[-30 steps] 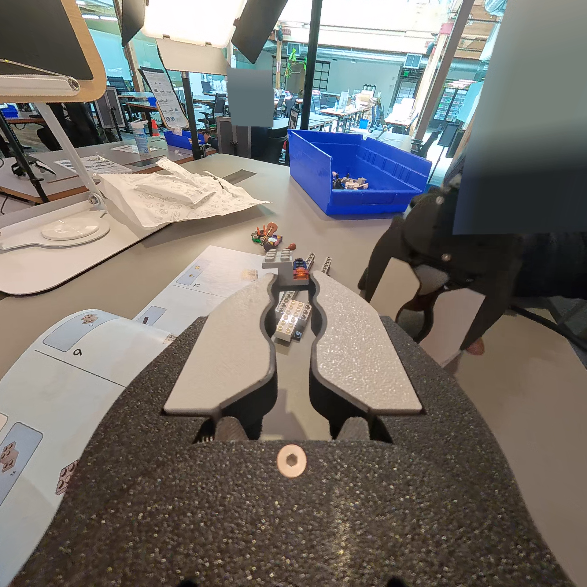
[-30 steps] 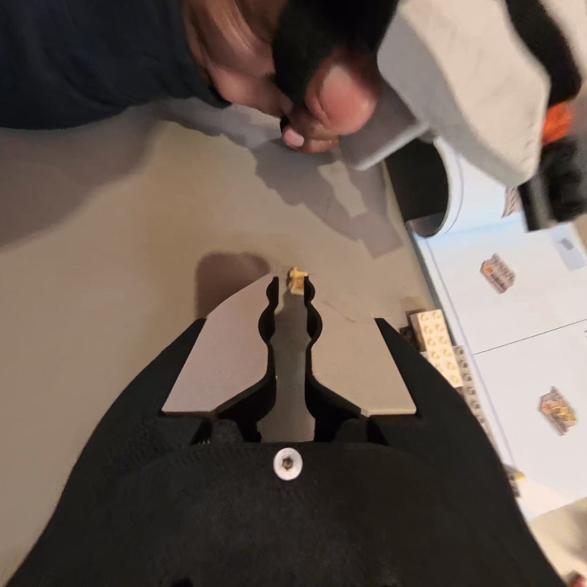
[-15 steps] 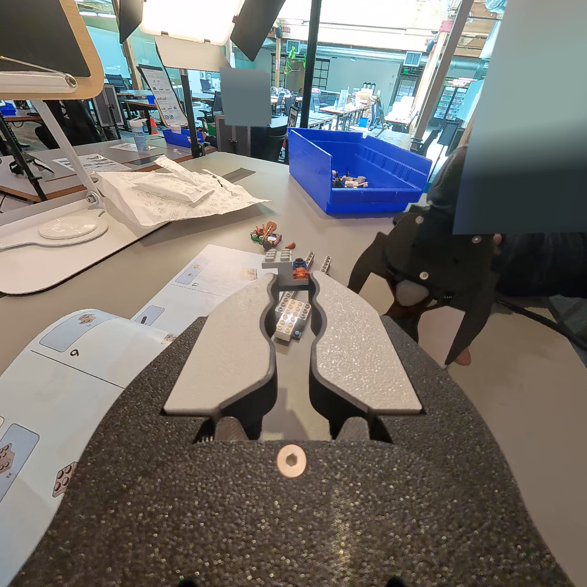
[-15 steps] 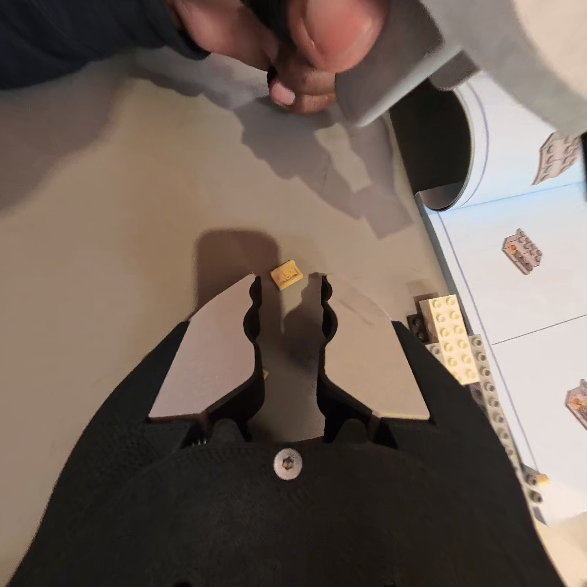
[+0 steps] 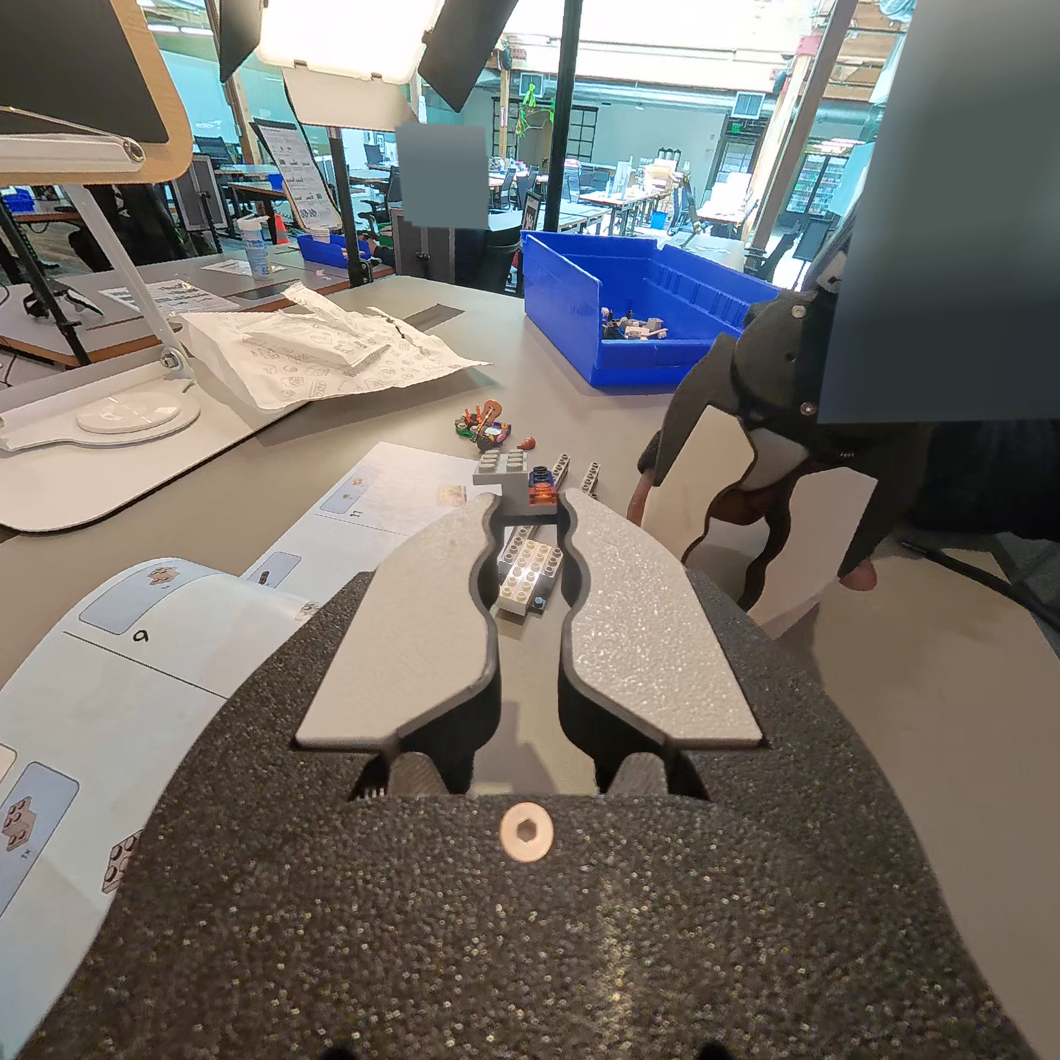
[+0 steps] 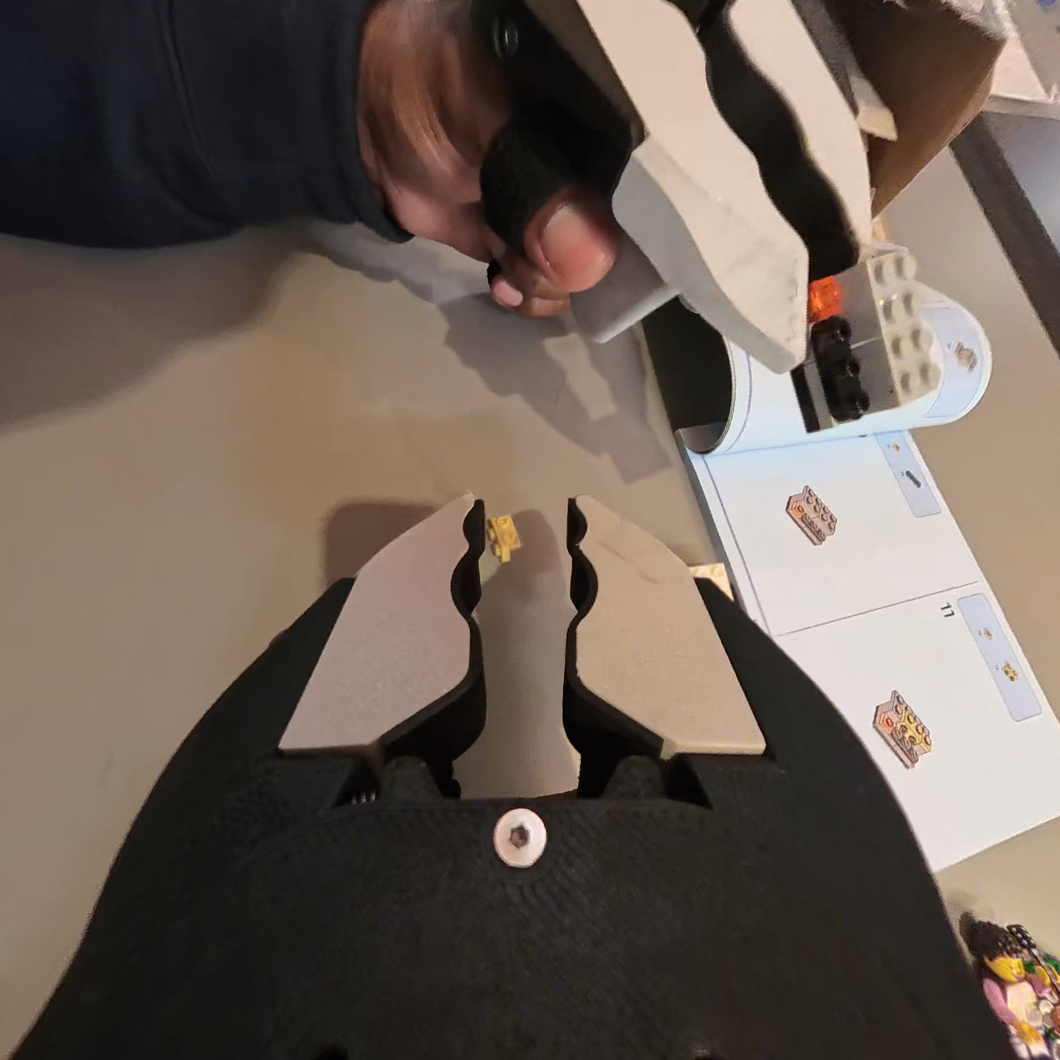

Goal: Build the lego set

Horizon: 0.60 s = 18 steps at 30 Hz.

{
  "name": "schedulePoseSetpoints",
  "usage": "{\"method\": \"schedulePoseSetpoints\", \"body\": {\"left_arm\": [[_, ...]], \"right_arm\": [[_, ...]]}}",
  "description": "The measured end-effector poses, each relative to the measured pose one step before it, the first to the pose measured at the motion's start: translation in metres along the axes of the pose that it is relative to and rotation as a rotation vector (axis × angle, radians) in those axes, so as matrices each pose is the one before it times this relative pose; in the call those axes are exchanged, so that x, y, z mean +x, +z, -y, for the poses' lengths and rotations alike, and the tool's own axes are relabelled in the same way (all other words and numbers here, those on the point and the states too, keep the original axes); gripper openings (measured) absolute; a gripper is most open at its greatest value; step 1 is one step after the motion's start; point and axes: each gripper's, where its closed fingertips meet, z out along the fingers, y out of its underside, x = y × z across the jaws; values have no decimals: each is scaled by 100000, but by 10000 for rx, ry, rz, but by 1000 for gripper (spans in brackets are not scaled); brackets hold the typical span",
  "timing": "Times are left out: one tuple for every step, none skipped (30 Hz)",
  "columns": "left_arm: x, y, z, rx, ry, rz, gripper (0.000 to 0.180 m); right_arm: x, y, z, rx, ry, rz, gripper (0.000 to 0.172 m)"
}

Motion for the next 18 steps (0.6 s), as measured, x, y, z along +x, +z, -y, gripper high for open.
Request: {"method": "schedulePoseSetpoints", "body": {"left_arm": [[14,23,-21,-10,4,-4,17],[0,6,-12,-3,-3,-5,17],[-3,3,-8,2,-3,3,17],[-21,-8,-12,-3,-8,4,17],[-25,0,-20,-2,-12,3,17],[-2,1,-8,0,-11,-4,17],[-2,0,3,1,-9,-4,17],[18,10,5,3,-2,-8,17],[22,2,1,1,5,-9,17],[35,19,7,-3,5,-13,17],[21,14,-1,-1,3,-7,17],[10,15,4,1,-6,-5,17],[12,11,-3,4,-14,-8,17],[22,18,-3,4,-9,-14,17],[12,7,-1,-1,3,-5,17],[13,12,-5,-4,7,-3,17],[0,-3,-6,-4,0,0,17],[10,-5,13,4,2,-3,17]], "right_arm": [[91,3,-348,-150,-39,-8,27],[58,22,-339,-158,-11,8,27],[-71,62,-325,-164,26,104,27],[-152,88,-272,-137,16,137,27],[-178,95,-236,-115,-37,123,27],[-209,117,-277,-147,-73,117,27],[-155,144,-321,-168,-72,91,27],[-81,179,-327,-146,-27,68,27],[-56,218,-282,-113,52,81,27],[-42,228,-204,-56,90,98,28],[-21,241,-136,-14,98,88,30],[5,240,-118,-5,117,86,30],[-25,230,-85,11,120,101,30],[-95,213,-41,30,100,136,30],[-133,229,-40,15,76,132,30],[-156,145,28,29,33,97,27],[3,-2,138,36,-76,-61,18],[311,-201,274,61,-283,-348,17]]}}
